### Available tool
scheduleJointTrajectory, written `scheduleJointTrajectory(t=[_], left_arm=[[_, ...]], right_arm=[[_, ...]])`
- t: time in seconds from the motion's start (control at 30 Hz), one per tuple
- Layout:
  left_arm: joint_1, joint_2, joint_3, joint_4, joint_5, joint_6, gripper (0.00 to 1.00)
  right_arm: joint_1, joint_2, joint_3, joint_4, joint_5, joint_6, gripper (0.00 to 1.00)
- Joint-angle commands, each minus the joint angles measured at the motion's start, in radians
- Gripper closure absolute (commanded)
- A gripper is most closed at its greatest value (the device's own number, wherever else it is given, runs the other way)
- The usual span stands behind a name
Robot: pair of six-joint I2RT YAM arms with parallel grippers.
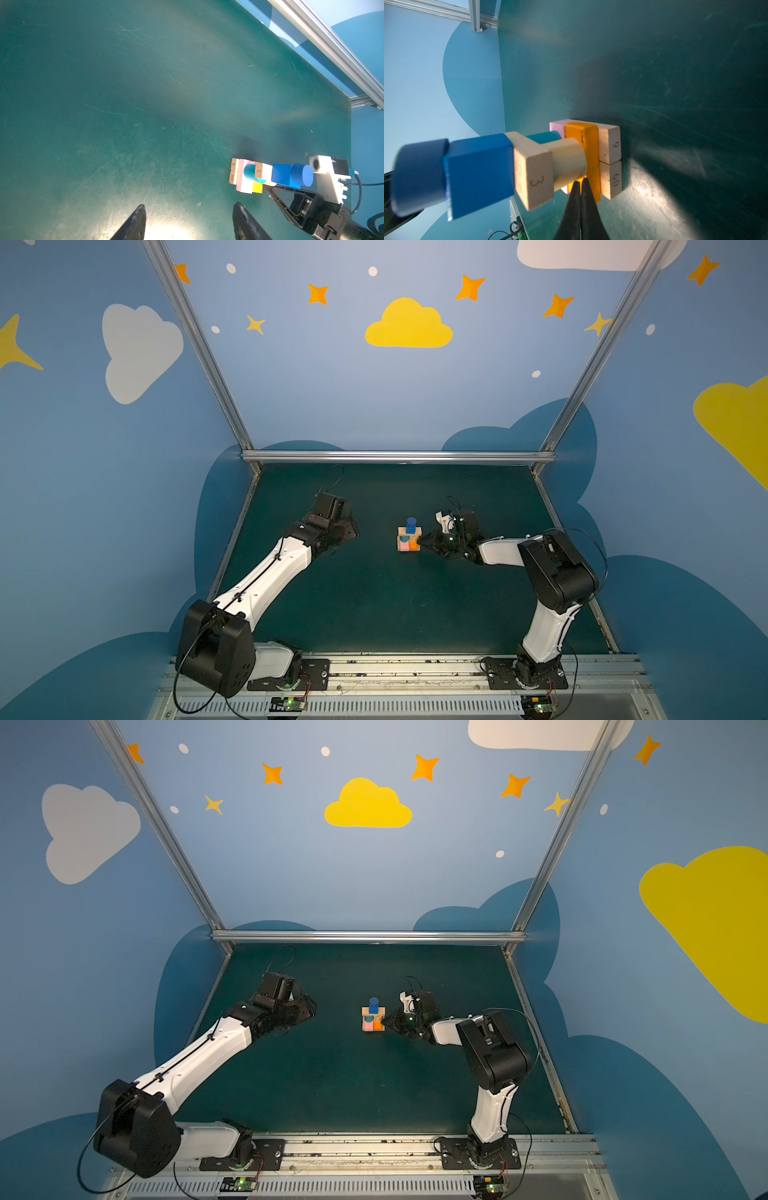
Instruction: Build the wood block tower
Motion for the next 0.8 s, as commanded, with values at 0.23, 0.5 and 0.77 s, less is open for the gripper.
scheduleJointTrajectory(t=[0.23, 0.5, 0.77], left_arm=[[0.005, -0.003, -0.008, -0.011, -0.005, 0.009, 0.34], [0.006, -0.004, -0.008, -0.012, -0.007, 0.009, 0.34], [0.005, -0.005, -0.009, -0.013, -0.009, 0.01, 0.34]], right_arm=[[0.004, 0.012, 0.034, 0.012, -0.004, 0.008, 1.0], [0.004, 0.014, 0.036, 0.012, -0.003, 0.01, 1.0], [0.006, 0.007, 0.031, 0.001, -0.005, 0.008, 1.0]])
